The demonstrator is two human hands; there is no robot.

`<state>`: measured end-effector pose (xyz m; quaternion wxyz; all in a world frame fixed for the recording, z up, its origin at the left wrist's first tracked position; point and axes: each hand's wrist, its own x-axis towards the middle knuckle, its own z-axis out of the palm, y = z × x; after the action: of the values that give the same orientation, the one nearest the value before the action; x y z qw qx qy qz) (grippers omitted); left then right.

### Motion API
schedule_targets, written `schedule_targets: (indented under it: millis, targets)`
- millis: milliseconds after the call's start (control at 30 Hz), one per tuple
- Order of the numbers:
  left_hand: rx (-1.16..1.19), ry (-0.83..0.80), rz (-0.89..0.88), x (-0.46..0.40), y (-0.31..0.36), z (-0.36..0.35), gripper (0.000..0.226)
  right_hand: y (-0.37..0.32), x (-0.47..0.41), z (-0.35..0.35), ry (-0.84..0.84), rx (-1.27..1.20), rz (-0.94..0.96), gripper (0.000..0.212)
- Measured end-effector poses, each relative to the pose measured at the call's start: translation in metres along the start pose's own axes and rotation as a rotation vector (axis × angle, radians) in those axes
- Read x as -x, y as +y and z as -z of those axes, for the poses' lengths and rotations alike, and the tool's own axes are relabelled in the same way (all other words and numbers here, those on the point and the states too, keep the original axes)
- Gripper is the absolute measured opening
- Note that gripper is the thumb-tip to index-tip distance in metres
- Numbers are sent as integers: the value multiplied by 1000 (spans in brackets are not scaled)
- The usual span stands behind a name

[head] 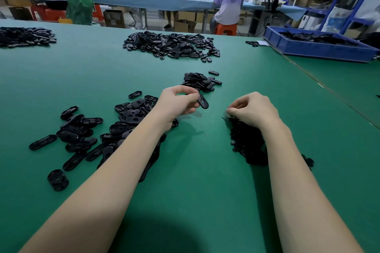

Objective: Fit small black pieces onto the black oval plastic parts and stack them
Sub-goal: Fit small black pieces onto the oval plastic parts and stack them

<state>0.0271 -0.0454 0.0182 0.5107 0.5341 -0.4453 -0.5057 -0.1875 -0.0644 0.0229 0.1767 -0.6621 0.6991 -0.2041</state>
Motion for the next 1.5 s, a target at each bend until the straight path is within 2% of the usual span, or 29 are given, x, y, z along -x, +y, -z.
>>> schedule_targets:
  millis: [167, 300, 633, 1233, 1500]
  targets:
    - [71, -1, 11, 1, 0, 0, 6, -18, 3, -7, -30, -549, 76, 2]
    - [118, -16, 10, 2, 0, -1, 10, -31, 6, -16, -119, -689, 96, 4]
    - [100, -57, 5, 2, 0, -1, 11, -30, 3, -30, -61, -725, 33, 6]
    - [-45, -95, -64, 2, 3, 3, 11, -34, 3, -29, -18, -632, 96, 15]
    - [190, -144, 44, 0, 2, 3, 15, -33, 12, -29, -119, -782, 42, 16]
